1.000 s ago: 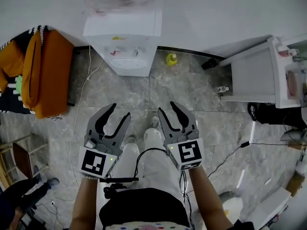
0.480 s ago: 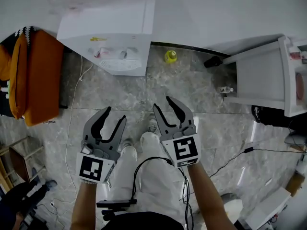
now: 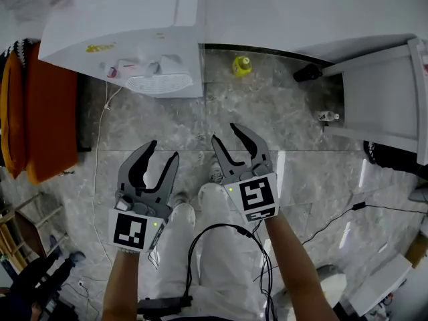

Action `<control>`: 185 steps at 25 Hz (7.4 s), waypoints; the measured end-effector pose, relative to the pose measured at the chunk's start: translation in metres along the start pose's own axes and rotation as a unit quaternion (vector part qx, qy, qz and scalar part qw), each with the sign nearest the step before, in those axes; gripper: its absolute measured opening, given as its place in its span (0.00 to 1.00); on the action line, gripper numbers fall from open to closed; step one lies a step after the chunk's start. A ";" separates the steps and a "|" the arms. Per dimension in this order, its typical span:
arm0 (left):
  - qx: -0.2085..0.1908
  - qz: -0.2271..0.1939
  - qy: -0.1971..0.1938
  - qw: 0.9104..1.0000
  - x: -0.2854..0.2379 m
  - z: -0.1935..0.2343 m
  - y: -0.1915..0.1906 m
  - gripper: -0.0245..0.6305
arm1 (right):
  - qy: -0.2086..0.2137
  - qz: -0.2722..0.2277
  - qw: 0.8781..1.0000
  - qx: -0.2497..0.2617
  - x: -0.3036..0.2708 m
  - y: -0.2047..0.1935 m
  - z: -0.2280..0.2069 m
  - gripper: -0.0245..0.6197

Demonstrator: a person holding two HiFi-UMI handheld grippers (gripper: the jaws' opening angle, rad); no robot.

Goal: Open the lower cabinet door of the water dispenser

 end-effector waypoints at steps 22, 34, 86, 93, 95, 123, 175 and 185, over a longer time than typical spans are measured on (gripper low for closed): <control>0.011 0.033 0.035 0.999 -0.084 0.038 -0.098 0.31 | 0.022 0.046 0.998 0.024 -0.146 -0.111 -0.050 0.34; 0.014 0.036 0.056 0.998 -0.114 0.052 -0.123 0.31 | 0.058 0.073 0.994 0.064 -0.226 -0.145 -0.055 0.35; 0.008 0.039 0.054 0.998 -0.092 0.062 -0.151 0.31 | 0.056 0.098 0.993 0.042 -0.258 -0.170 -0.032 0.21; 0.024 0.040 0.068 0.997 -0.080 0.064 -0.156 0.31 | 0.066 0.103 0.991 0.054 -0.241 -0.178 -0.014 0.20; 0.029 0.042 0.073 0.996 -0.075 0.065 -0.158 0.31 | 0.074 0.106 0.990 0.059 -0.236 -0.181 -0.007 0.20; 0.096 0.069 0.098 0.988 -0.037 0.070 -0.182 0.31 | 0.131 0.130 0.980 0.073 -0.183 -0.198 0.080 0.04; 0.288 0.201 0.240 0.905 -0.125 0.092 -0.290 0.45 | 0.075 0.101 0.992 0.006 -0.090 -0.162 0.010 0.04; 0.274 0.201 0.254 0.905 -0.078 0.101 -0.302 0.37 | 0.070 0.105 0.992 0.007 -0.093 -0.157 0.029 0.04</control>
Point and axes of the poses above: the fingertips, and each gripper's own axes: x backward along the fingers, z to its left, y out of its top, the point moved 4 cm from there along x, backward along the fingers, and after that the axes turned 4 degrees about x, right-handed, at the moved point
